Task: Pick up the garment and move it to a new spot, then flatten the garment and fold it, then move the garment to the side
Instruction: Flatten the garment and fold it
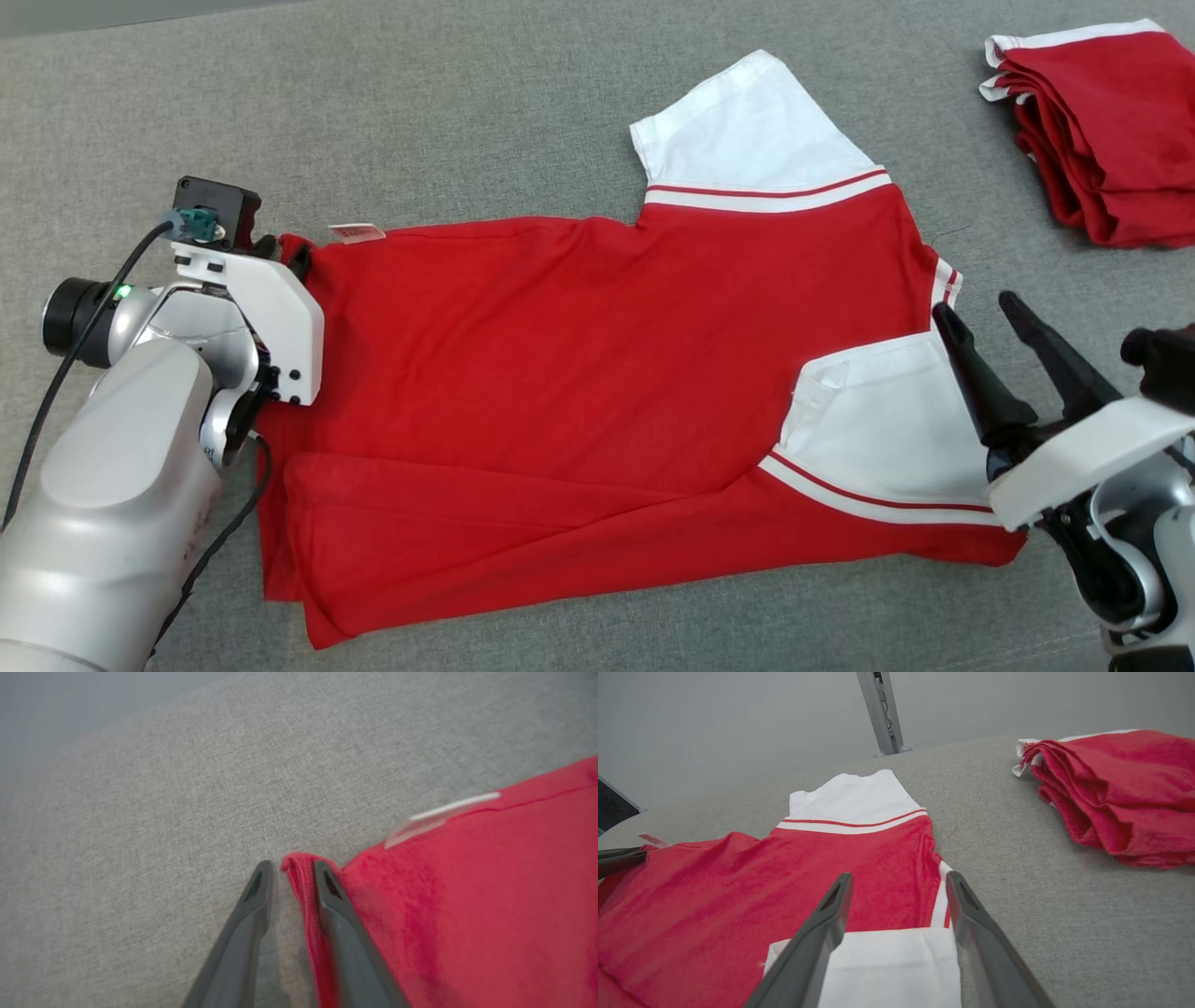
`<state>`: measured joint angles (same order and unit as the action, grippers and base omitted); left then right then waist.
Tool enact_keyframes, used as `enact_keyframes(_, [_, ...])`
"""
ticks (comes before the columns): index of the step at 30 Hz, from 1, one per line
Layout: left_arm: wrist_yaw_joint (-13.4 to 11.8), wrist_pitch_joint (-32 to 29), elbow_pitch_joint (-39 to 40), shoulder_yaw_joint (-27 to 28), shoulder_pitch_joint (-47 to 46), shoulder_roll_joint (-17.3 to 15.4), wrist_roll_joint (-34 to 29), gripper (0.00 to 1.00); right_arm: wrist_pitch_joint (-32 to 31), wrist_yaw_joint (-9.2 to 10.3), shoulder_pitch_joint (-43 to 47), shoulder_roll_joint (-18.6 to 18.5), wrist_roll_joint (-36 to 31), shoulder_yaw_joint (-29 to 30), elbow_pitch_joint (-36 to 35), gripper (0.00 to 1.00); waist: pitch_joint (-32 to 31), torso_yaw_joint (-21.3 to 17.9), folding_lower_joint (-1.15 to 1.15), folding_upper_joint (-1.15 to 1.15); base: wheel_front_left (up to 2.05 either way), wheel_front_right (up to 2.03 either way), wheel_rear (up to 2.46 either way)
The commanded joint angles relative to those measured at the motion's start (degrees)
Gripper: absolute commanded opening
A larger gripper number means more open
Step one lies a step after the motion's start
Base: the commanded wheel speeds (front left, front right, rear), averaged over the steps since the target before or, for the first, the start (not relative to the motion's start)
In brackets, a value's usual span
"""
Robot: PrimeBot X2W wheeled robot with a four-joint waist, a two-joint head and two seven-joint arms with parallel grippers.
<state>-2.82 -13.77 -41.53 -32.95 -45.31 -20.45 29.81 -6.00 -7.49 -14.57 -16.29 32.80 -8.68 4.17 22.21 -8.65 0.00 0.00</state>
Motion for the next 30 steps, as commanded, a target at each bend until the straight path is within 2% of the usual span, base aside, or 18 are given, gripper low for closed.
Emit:
enact_keyframes(1, [0.4,0.1,-1.1,-0.6,-1.0,0.2,-0.5,0.34,-0.5,0.00,-2.0,-1.0,-0.3,-0.4,0.2,1.00,0.2,0.1,0.00,0.00,0.00,0.00,0.00])
enact_keyframes(2, [0.6,0.2,-1.3,-0.7,-1.1,0.3,-0.6,0.24,-0.7,0.00,-2.8,-1.3,-0.6,-0.7,0.4,1.00,0.3,0.2,0.00,0.00,0.00,0.00,0.00])
enact_keyframes(3, [0.7,0.4,-1.6,-0.9,-1.3,0.4,-0.6,0.05,-1.0,0.00,-3.7,-1.7,-0.8,-0.9,0.6,1.00,0.4,0.3,0.00,0.00,0.00,0.00,0.00])
enact_keyframes(4, [0.8,0.6,-1.7,-1.0,-1.6,0.5,-0.7,0.00,-1.3,0.00,-4.8,-2.0,-1.1,-1.0,0.9,1.00,0.5,0.4,0.00,0.00,0.00,0.00,0.00])
enact_keyframes(9, [0.7,4.0,-0.8,-0.1,-2.3,1.4,0.1,0.00,-2.4,0.00,-10.0,-2.7,-3.5,-0.4,3.3,1.00,1.0,1.5,0.00,0.00,0.00,0.00,0.00])
enact_keyframes(14, [0.5,8.9,2.0,1.1,-1.0,2.9,1.4,0.00,-4.8,0.00,-18.4,-3.2,-6.4,-0.7,8.7,1.00,2.2,4.3,0.00,0.00,0.00,0.00,0.00])
enact_keyframes(22, [0.1,13.8,7.3,1.1,-0.3,6.8,2.5,0.00,-9.9,0.00,-33.7,-4.4,-8.9,-1.4,22.9,1.00,6.2,11.1,0.00,0.00,0.00,0.00,0.00])
enact_keyframes(30, [-0.2,16.4,9.0,0.2,-2.7,10.0,2.2,0.00,-15.0,0.00,-45.8,-4.2,-11.5,-3.4,37.3,1.00,10.4,15.5,0.00,0.00,0.00,0.00,0.00])
